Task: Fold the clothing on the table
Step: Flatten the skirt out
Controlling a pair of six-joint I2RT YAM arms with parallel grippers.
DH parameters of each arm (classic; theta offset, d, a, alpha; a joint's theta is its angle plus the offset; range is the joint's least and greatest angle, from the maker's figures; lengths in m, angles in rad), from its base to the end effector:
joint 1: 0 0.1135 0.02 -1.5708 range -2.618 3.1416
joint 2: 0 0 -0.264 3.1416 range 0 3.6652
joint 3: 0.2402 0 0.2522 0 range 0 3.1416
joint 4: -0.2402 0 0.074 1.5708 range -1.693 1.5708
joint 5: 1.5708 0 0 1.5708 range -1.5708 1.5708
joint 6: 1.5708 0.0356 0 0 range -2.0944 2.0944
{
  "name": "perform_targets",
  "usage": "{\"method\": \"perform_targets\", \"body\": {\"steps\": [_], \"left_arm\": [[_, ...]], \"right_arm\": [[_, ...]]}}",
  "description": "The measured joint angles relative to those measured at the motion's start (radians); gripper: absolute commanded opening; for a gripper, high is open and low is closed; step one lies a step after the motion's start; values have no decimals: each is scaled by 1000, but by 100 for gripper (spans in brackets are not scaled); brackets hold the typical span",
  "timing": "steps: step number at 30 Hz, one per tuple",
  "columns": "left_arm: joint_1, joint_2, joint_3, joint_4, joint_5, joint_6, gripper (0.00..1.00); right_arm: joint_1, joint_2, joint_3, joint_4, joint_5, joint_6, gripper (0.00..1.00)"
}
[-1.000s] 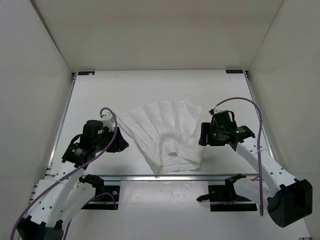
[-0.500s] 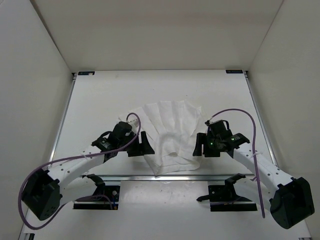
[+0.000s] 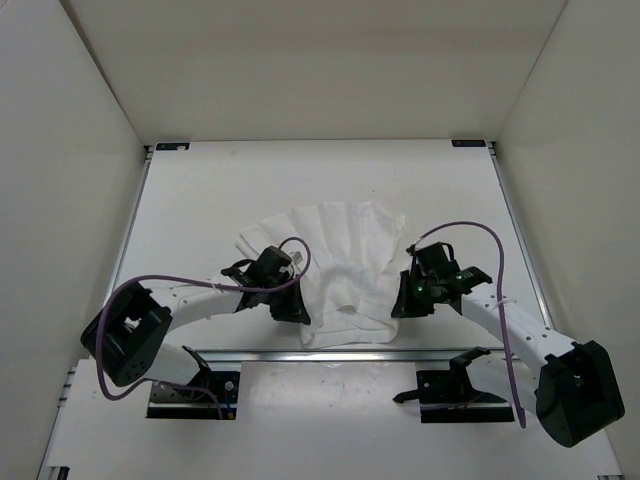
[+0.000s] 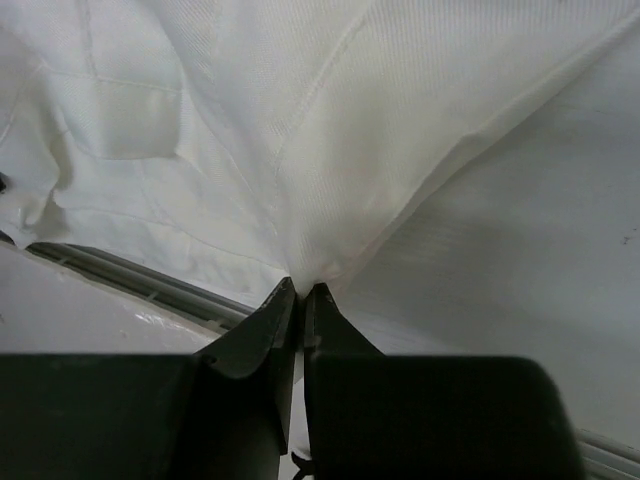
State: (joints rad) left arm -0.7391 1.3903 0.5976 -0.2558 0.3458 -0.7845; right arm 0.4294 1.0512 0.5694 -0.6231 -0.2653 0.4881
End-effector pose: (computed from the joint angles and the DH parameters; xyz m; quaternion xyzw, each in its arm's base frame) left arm 0.1699 -0.1712 0.1477 0.0228 0.9525 -0.2958 0.0693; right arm 0.1620 0.0845 0.1855 -0.0022 0.9649 0.2167 0.1482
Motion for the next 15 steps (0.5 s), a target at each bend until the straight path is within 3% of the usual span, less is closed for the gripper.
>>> {"method": "perform_targets", "body": {"steps": [6,8,9,10,13,15], "left_arm": [[119,18,164,-105,24,87,0],[224,70,330,-171,28,137,0],[282,137,483,-232,36,164,0],[303,169,552,-230,34,179,0],[395,340,993,-337,28,256,0],[441,349,1157,-356,9,298,0]], "right_arm": [[-70,58,117,-48,-50,-42,0],[-101,164,291,-92,-60,-73,0],[-107,243,414,-99,-53,-93,0],[-110,294,504,-112,-50,-103,0],[-111,495,917,-130,-12,-146,0],[-106,525,1077,-89,11,-166,0]]}}
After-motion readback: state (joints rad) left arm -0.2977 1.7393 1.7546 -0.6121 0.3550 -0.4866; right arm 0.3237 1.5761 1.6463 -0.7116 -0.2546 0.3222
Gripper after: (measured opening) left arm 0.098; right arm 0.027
